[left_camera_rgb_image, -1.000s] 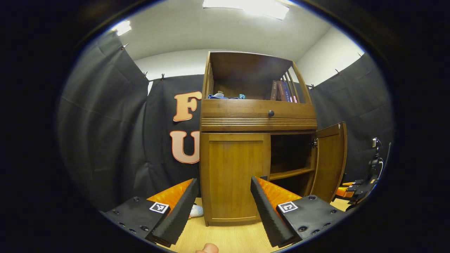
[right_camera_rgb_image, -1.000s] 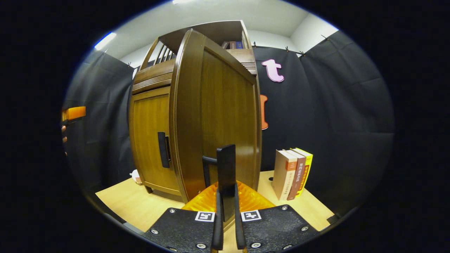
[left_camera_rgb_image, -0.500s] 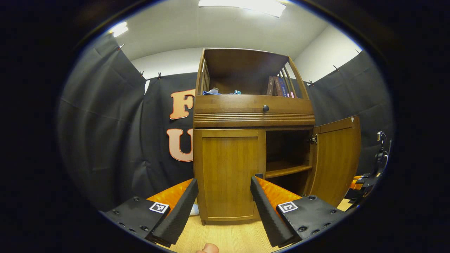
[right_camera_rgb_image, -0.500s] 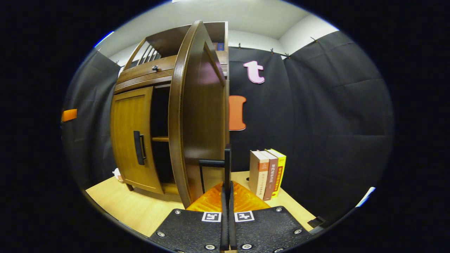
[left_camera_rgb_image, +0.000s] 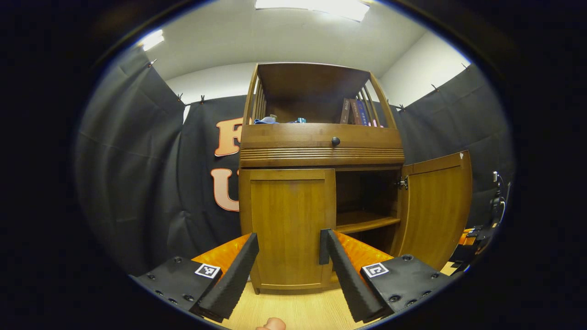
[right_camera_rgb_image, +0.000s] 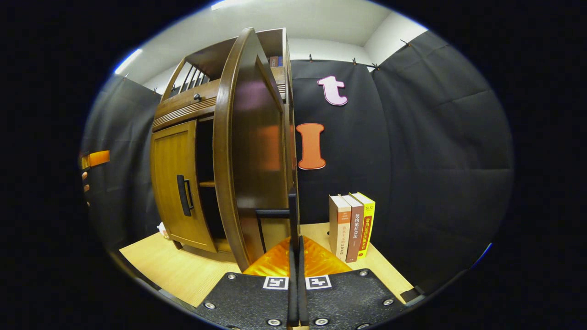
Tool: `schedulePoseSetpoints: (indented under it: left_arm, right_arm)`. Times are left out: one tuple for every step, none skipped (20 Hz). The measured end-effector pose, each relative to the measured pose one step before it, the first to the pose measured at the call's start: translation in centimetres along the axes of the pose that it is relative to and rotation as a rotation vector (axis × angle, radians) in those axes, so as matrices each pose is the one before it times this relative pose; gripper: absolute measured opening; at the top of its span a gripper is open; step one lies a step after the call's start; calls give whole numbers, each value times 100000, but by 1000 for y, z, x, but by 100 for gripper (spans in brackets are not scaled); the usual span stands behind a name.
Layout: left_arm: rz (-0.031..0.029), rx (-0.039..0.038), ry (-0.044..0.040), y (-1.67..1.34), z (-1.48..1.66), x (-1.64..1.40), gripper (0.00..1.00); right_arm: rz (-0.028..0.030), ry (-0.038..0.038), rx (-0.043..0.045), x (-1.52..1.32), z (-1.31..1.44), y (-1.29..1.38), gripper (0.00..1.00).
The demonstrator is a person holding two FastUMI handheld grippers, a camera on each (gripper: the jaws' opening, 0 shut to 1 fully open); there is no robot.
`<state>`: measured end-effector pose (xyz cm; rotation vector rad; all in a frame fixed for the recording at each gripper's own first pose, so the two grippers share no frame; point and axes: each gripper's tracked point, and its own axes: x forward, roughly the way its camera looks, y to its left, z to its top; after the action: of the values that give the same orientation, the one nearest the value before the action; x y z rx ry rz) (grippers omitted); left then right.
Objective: Open the right door of the double-door shoe cabinet with the right hand, and open the left door with the left hand.
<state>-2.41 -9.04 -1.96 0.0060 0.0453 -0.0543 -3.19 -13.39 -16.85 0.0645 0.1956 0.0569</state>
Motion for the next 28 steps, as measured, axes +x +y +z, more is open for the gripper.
schedulePoseSetpoints:
  left_arm:
    - [-144,-39,381,-372,-159,250,93]
    - [-53,-128,305,-312,-84,171,93]
    - [-195,-146,272,-264,-103,224,95]
    - [-305,-96,201,-380,-130,191,96]
    - [-300,43,178,-357,-165,164,93]
    - [-244,115,281,-336,-137,214,93]
    - [-379,187,344,-266,-243,156,93]
    - [-340,146,434,-385,-177,248,93]
    - [-344,64,396,-357,-215,142,93]
    - [-513,118,245,-365,-105,161,96]
    - [-399,171,217,-334,-101,211,96]
    - [-506,222,164,-355,-163,312,100]
    - [-472,150,176,-375,-91,132,100]
    - [-330,223,468,-381,-77,383,96]
    - [-90,298,140,-245,-162,352,93]
    - [-72,106,-353,-302,-18,362,93]
    - [-98,25,14,-342,-292,390,93]
    - [-43,-140,364,-267,-335,410,93]
    - [-285,-107,548,-338,-350,652,96]
    - [-433,-64,777,-370,-443,587,95]
    - [-745,-289,317,-429,-365,505,93]
    - [-757,-594,404,-337,-413,711,93]
    - [-476,-853,817,-237,-708,566,93]
    - [-585,-1142,1153,-214,-656,623,93]
    - [-1312,-1062,1349,-419,-612,929,93]
    - [-1004,-806,1060,-409,-583,598,94]
    - [-570,-710,680,-16,-386,651,94]
    - [-516,-885,346,-127,-283,713,93]
  right_arm:
    - [1158,15,632,-6,-5,-211,5]
    - [1183,67,662,35,-47,-289,5]
    - [1345,-130,472,9,-2,-541,0]
    - [1147,-129,-35,27,42,-387,0]
    - [1056,-21,221,144,45,-356,0]
    - [951,21,20,82,-80,-228,0]
    - [1367,211,85,-42,-29,-124,0]
    - [933,206,106,-103,-99,-156,7]
    - [614,-321,-258,125,161,-218,2]
    - [986,-82,-42,-162,-58,-5,10]
    - [233,-24,-274,-323,27,-244,2]
    - [475,425,-467,-325,-221,-103,6]
    - [228,-411,-736,-528,-21,-235,7]
    - [-90,-719,-656,-460,136,-273,9]
    - [-317,77,-47,-536,-24,-124,12]
    - [-861,-167,88,-611,-90,-339,17]
    - [-1202,-325,35,-475,9,-354,25]
    - [-1441,-197,-83,-526,168,-378,34]
    - [-1640,-431,-195,-499,202,-339,31]
    - [-1942,-731,-507,-249,297,-432,34]
    - [-2706,-713,-1259,-282,309,-546,39]
    - [-3473,-781,-1615,-359,169,-729,61]
    - [-3331,-1154,-1737,-193,425,-586,69]
    - [-2730,-1204,-1358,-294,334,-496,76]
    - [-2134,-1075,-536,-292,325,-400,80]
    - [-1369,-1405,197,-360,412,-218,85]
    - [-1245,-1451,174,-118,348,-173,89]
    - [-1751,-1312,-537,-55,258,-400,95]
